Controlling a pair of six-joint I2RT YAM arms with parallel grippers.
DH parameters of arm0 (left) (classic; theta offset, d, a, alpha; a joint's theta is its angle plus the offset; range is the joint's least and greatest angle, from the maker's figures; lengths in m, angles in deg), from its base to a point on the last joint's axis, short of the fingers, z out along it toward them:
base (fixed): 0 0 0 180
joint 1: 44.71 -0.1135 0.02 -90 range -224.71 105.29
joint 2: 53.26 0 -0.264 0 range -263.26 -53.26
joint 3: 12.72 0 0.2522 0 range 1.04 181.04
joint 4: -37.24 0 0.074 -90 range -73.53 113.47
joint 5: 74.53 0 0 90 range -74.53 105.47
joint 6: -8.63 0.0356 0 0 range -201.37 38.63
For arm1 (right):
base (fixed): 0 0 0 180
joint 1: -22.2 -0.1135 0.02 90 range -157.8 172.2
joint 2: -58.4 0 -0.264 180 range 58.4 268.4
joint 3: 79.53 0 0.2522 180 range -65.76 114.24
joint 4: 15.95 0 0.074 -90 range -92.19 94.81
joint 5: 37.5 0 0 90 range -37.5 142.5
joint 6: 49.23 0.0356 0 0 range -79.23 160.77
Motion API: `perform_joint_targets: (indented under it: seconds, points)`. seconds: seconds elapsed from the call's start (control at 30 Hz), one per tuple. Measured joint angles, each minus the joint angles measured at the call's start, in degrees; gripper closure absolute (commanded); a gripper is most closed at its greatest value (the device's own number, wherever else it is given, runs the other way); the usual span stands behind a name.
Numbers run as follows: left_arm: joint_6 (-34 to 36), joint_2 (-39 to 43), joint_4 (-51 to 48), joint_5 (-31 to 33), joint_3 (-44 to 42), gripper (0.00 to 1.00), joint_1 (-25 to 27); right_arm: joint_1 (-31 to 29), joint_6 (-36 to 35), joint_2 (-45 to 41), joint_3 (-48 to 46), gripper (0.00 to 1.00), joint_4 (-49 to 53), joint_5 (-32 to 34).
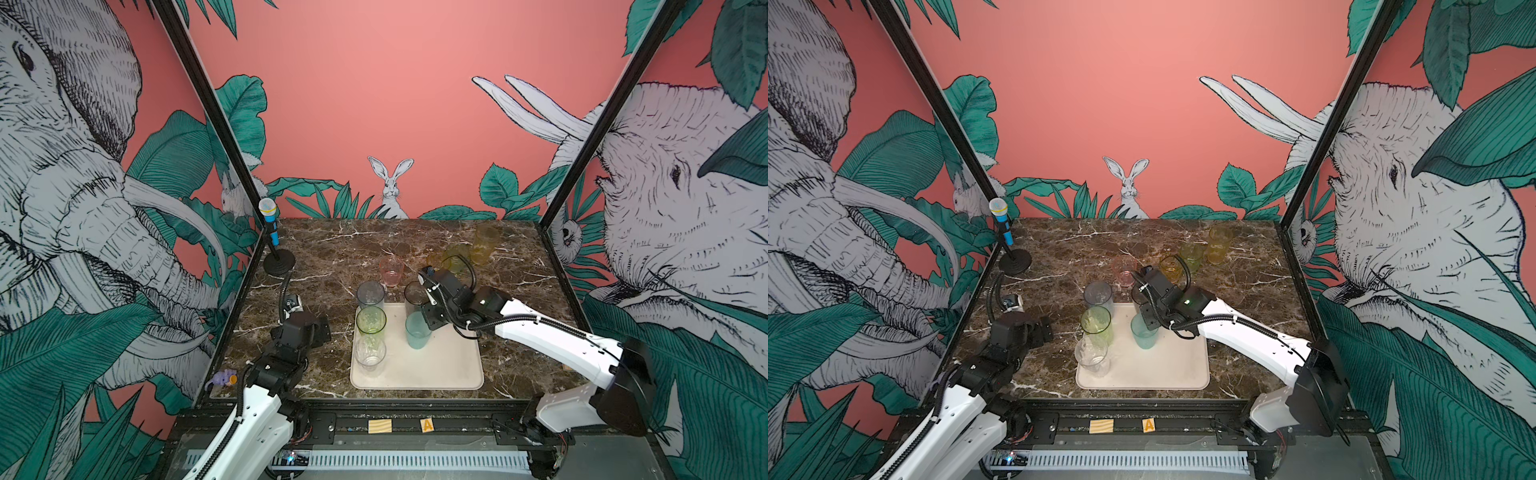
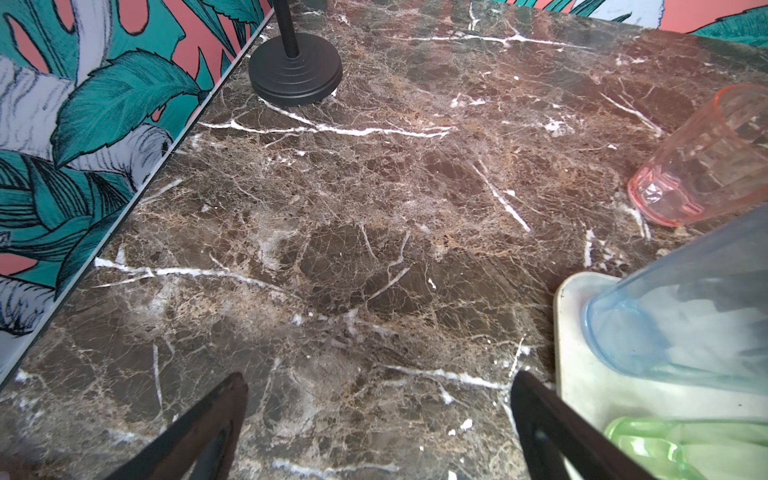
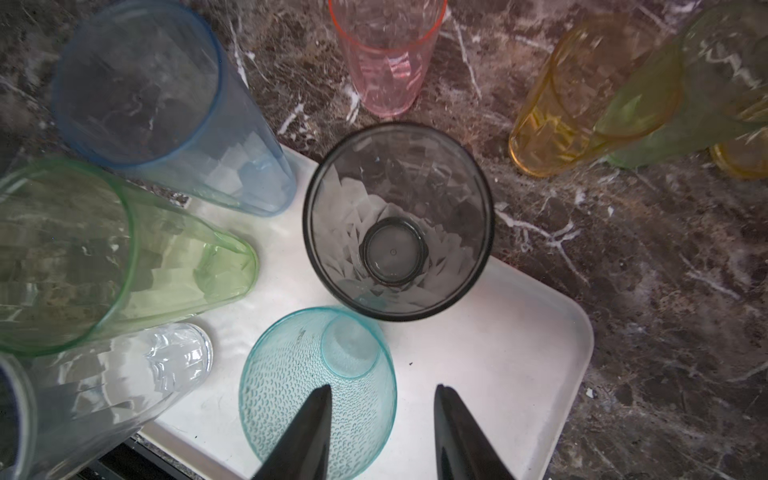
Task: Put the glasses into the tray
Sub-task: 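Open the right gripper to release the teal tumbler, then raise the right gripper and move it over the yellow tumbler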
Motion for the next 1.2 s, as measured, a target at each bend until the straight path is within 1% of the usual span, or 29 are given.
perform_joint_targets:
  seconds: [0.2,0.4,0.6,0.73,0.87,0.9,1.03,1.2]
  points:
    - [0.07,-0.22,0.00,0.00,0.02,0.01,0.00,0.98,-3.34,-2.43,3.91,0.54,0.70,2.91]
    - [0.42,-0.98,0.00,0.04,0.02,0.00,0.00,3.82,-6.62,-2.82,8.33,0.51,0.79,4.87]
    - [0.66,-1.66,0.00,0.07,0.04,0.00,0.00,8.33,-9.33,-2.80,11.39,0.40,0.15,5.64]
    - [1.03,-2.10,-0.02,0.15,0.37,0.01,0.00,12.61,-11.37,-2.36,14.71,0.31,-0.02,6.08]
    - [1.36,-2.86,0.04,0.39,0.92,0.00,0.00,17.07,-12.92,-0.76,18.32,0.21,-1.25,6.16]
    - [1.42,-2.99,0.07,0.42,0.92,0.00,0.00,18.05,-13.25,-0.26,18.86,0.20,-1.68,6.21]
    - [1.46,-3.30,0.02,0.46,0.92,0.00,0.00,22.21,-13.68,2.97,21.18,0.17,-2.91,6.51]
    - [1.44,-3.23,-0.02,0.46,0.92,0.01,0.00,27.12,-13.44,9.31,25.62,0.14,-2.95,6.56]
